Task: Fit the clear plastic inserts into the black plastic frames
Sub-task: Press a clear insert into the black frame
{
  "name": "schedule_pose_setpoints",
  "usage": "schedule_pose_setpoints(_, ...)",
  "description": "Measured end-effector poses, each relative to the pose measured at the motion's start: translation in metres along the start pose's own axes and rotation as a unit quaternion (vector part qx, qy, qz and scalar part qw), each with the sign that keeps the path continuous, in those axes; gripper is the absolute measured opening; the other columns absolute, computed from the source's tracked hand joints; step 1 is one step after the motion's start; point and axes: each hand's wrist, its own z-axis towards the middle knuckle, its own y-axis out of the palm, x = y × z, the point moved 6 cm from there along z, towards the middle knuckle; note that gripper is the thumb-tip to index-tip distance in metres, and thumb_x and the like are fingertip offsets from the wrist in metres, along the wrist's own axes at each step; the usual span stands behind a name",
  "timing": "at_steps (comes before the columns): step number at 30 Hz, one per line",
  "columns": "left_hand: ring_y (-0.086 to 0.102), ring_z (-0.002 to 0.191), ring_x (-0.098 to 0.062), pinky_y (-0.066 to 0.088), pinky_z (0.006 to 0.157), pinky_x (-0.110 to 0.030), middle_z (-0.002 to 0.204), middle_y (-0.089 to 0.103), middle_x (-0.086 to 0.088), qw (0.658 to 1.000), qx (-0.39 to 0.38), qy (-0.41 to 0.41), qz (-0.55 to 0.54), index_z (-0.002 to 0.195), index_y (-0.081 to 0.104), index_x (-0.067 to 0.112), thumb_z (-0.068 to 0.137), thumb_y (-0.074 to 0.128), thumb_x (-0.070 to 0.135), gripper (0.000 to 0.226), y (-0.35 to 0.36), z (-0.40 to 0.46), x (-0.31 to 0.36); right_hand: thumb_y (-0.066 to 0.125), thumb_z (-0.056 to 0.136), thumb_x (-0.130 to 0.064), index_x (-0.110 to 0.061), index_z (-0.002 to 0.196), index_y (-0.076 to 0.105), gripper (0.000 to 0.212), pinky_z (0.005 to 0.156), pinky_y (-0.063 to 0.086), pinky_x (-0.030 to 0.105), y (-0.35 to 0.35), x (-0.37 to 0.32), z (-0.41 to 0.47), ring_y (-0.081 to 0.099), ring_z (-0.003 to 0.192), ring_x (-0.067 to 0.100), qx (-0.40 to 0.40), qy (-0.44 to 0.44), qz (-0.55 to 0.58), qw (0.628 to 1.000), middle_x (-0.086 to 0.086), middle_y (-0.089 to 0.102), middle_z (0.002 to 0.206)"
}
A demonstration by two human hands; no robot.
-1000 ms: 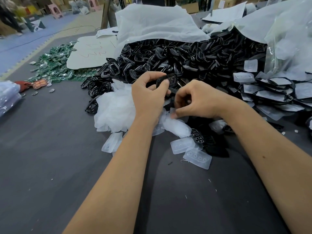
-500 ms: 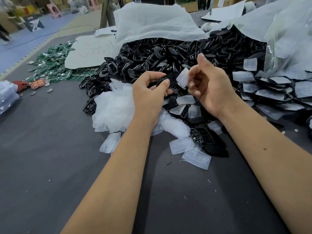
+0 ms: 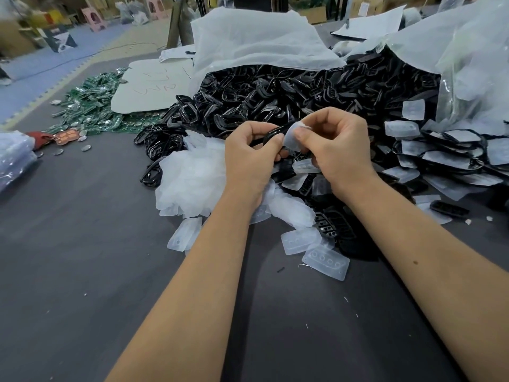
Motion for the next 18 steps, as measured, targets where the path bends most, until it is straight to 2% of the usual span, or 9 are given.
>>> schedule_pose_setpoints(3, 0.070, 0.062, -0.011, 0.058, 0.061, -0.029, 0.088, 0.073, -0.006, 1.000, 0.001, 0.004, -0.010, 0.101, 0.072, 0.010, 0.091, 0.071, -0.001, 0.015, -0.001, -0.001, 0.001, 0.082, 0.085, -0.012, -0.018, 0.081, 0.075, 0.010, 0.062, 0.048, 0.020, -0.004, 0.002, 0.002, 0.057, 0.063, 0.006, 0.015, 0.000, -0.022, 1.000, -0.007, 0.068, 0.074)
schedule_pose_setpoints(6, 0.071, 0.063, -0.011, 0.058, 0.060, -0.031, 0.084, 0.075, 0.000, 1.000, 0.000, -0.001, -0.010, 0.102, 0.076, 0.013, 0.090, 0.072, 0.000, 0.018, 0.000, -0.001, 0.002, 0.079, 0.087, -0.008, -0.018, 0.082, 0.074, 0.012, 0.053, 0.043, 0.016, -0.003, 0.004, 0.002, 0.054, 0.054, 0.001, 0.002, 0.024, 0.043, 0.999, -0.011, 0.067, 0.067)
schedule_pose_setpoints(11, 0.072, 0.064, -0.013, 0.060, 0.062, -0.031, 0.078, 0.075, 0.003, 1.000, -0.011, -0.006, -0.022, 0.098, 0.079, 0.017, 0.092, 0.072, -0.001, 0.020, 0.002, -0.003, 0.003, 0.073, 0.090, 0.000, -0.015, 0.086, 0.069, 0.016, 0.042, 0.033, 0.021, -0.006, 0.008, 0.004, 0.054, 0.056, 0.011, 0.014, 0.068, 0.139, 0.988, 0.000, 0.064, 0.070)
schedule_pose_setpoints(14, 0.073, 0.067, -0.015, 0.063, 0.068, -0.035, 0.082, 0.077, -0.002, 0.999, -0.017, -0.004, -0.029, 0.099, 0.080, 0.020, 0.093, 0.072, 0.000, 0.022, 0.002, -0.003, 0.003, 0.076, 0.090, -0.005, -0.012, 0.083, 0.070, 0.012, 0.041, 0.036, 0.021, -0.006, 0.010, 0.004, 0.055, 0.054, 0.009, 0.027, 0.056, 0.096, 0.993, -0.003, 0.065, 0.065)
schedule_pose_setpoints(18, 0.074, 0.070, -0.018, 0.061, 0.071, -0.031, 0.092, 0.078, -0.010, 0.998, -0.023, -0.017, -0.052, 0.103, 0.080, 0.017, 0.096, 0.067, -0.002, 0.024, 0.003, -0.003, 0.002, 0.080, 0.089, -0.011, -0.010, 0.084, 0.074, 0.008, 0.051, 0.044, 0.016, -0.008, 0.012, 0.006, 0.057, 0.055, 0.004, 0.041, 0.033, 0.033, 0.998, -0.009, 0.066, 0.063)
